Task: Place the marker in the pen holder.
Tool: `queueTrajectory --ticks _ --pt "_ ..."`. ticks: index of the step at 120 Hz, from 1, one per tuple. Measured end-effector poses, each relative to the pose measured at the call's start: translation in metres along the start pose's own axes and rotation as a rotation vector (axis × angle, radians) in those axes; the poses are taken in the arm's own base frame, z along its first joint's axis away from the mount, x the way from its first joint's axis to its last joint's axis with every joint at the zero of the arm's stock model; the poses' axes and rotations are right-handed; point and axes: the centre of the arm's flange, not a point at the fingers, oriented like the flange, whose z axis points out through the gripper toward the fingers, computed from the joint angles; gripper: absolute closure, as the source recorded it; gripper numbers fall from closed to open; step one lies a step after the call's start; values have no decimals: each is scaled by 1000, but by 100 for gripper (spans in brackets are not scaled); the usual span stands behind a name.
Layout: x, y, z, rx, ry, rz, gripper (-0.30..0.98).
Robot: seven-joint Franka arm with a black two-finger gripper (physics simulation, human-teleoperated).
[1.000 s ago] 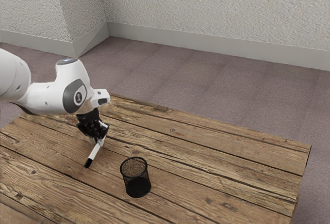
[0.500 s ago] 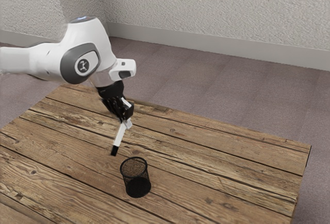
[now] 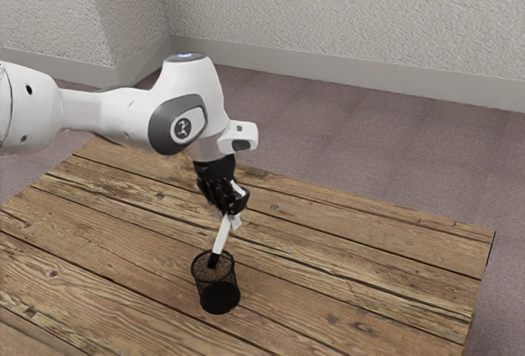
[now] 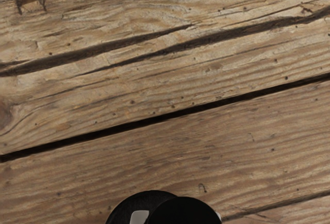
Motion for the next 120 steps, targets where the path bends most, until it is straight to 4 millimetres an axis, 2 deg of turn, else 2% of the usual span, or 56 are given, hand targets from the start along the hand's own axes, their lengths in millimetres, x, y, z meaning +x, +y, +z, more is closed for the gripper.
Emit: queueTrajectory --ticks 16,46,60,68,72,76,80,89,95,108,120 --pt "3 -16 10 8 -12 -33 77" --pt "-3 -13 45 10 -81 -41 73" --pt "-7 -9 53 -3 -102 -34 48" --pt "-6 -7 45 -9 -91 -24 35" --pt "-6 -6 32 -10 -75 -14 30" --pt "-2 -7 7 -5 -47 0 26" --pt "4 -12 -25 5 -11 11 22" --pt "14 -29 -113 45 73 21 16" --pt "12 -46 -154 71 99 11 12" --pt "-4 -90 -218 124 127 -30 7" --pt "-24 -134 -239 154 104 -89 5"
